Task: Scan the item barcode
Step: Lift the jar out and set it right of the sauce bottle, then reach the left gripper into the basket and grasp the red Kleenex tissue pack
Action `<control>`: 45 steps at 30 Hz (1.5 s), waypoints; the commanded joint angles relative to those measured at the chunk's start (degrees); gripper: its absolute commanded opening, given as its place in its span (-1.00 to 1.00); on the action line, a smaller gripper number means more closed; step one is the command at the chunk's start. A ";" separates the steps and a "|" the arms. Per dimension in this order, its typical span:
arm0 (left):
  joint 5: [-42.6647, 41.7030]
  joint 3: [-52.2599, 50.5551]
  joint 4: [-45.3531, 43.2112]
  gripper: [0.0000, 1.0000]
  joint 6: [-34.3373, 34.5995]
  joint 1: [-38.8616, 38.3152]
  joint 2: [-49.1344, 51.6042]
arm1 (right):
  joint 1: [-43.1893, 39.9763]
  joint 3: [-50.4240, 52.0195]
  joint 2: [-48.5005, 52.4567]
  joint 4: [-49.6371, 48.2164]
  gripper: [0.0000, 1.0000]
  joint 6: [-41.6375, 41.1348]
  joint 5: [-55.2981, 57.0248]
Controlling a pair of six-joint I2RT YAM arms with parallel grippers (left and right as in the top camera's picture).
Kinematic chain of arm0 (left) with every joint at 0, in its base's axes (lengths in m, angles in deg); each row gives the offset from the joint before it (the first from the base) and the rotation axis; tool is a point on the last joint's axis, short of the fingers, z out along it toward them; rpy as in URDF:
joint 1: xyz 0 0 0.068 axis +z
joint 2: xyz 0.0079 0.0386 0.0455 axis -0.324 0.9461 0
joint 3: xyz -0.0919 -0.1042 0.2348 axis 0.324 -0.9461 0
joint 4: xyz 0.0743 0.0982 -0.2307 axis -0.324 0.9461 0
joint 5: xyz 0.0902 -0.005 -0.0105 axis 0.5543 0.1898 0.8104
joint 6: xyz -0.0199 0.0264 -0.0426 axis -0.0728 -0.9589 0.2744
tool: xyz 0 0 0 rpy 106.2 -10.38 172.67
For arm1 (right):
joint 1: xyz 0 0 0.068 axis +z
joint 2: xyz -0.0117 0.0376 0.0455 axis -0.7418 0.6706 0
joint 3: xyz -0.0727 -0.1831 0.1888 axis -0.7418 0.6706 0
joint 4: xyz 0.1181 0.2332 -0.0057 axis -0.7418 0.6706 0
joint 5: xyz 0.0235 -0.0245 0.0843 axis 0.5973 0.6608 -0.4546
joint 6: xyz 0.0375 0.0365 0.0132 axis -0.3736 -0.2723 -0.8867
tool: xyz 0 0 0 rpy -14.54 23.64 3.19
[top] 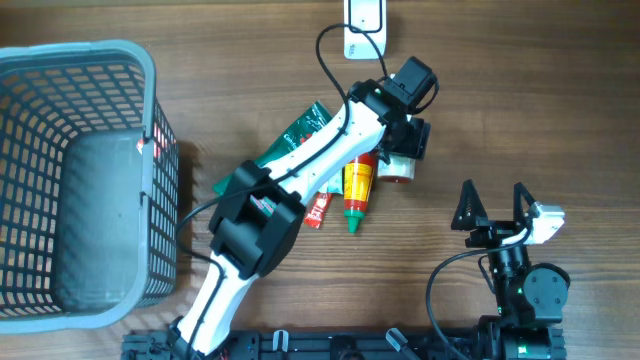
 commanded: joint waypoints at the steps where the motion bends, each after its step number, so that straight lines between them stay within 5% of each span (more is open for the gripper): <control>1: -3.23 0.26 -0.02 0.60 1.05 -1.01 2.67 | 0.24 0.07 -0.61 -0.17 0.99 -0.24 0.61; 3: -3.02 0.26 -0.22 0.63 0.85 -1.42 2.75 | 0.24 0.07 -0.61 -0.17 0.99 -0.24 0.61; 5: -2.62 0.28 -0.20 0.98 0.87 -1.55 2.43 | 0.24 0.07 -0.61 -0.17 0.99 -0.24 0.61; 15: 7.91 6.43 8.92 1.00 0.85 4.52 -10.84 | 0.24 0.07 -0.61 -0.17 0.99 -0.24 0.61; 26: 9.44 9.11 16.44 1.00 -0.37 28.55 -36.00 | 0.24 0.07 -0.61 -0.17 0.99 -0.26 0.61; 37: 4.72 7.96 31.28 1.00 1.29 58.53 -39.65 | 0.24 0.07 -0.61 -0.17 0.99 -0.26 0.61; 45: 3.06 -5.29 25.99 0.99 -0.22 70.18 -39.63 | 0.24 0.07 -0.61 -0.17 1.00 -0.26 0.61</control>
